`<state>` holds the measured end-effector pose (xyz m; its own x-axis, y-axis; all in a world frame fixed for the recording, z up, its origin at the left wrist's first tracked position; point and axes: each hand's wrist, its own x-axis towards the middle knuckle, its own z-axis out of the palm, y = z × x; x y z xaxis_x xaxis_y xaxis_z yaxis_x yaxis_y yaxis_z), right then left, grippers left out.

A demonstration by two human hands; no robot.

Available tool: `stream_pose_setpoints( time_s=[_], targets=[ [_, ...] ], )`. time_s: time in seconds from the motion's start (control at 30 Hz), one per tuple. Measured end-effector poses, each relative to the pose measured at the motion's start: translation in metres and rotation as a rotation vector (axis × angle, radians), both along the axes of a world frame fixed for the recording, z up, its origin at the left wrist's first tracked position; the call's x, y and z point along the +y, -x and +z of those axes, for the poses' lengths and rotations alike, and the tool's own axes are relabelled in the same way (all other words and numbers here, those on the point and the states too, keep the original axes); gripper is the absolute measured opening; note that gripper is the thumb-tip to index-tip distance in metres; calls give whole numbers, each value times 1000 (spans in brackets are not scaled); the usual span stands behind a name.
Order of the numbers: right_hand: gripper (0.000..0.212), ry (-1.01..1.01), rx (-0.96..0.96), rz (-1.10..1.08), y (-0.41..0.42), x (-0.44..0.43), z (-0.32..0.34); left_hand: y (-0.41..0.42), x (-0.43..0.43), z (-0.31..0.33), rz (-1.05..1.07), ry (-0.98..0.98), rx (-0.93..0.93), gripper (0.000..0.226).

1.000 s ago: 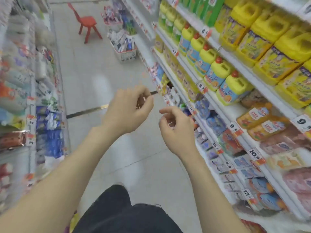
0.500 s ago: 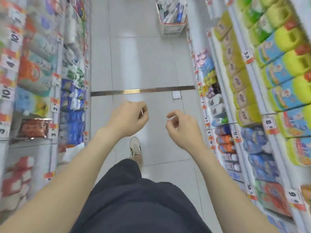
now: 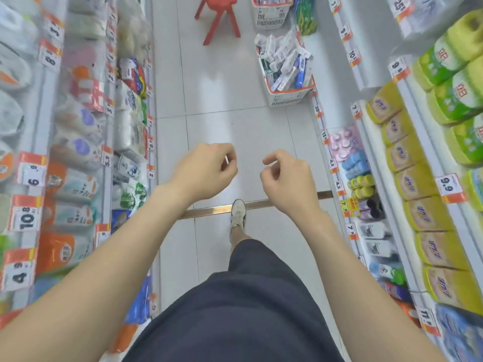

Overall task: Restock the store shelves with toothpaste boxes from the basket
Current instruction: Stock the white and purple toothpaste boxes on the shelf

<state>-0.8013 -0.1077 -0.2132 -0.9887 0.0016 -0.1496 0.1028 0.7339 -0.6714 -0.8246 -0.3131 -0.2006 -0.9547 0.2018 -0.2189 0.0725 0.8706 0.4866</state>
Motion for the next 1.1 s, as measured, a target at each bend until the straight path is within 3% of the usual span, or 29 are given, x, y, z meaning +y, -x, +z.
stream_pose_setpoints(
  time_s=[0.33, 0.7, 0.9, 1.1],
  targets=[
    [22, -38, -54, 101, 347, -70, 16, 311, -61, 19, 101, -13, 5, 13],
    [21, -28, -85, 33, 729, -164, 2, 692, -142, 3, 92, -97, 35, 13],
    [23, -1, -92, -90, 898, -151, 13, 896, -133, 17, -70, -53, 2, 13],
    [22, 27, -99, -237, 1082, -101, -17, 1107, -96, 1, -210, -36, 41, 12]
  ],
)
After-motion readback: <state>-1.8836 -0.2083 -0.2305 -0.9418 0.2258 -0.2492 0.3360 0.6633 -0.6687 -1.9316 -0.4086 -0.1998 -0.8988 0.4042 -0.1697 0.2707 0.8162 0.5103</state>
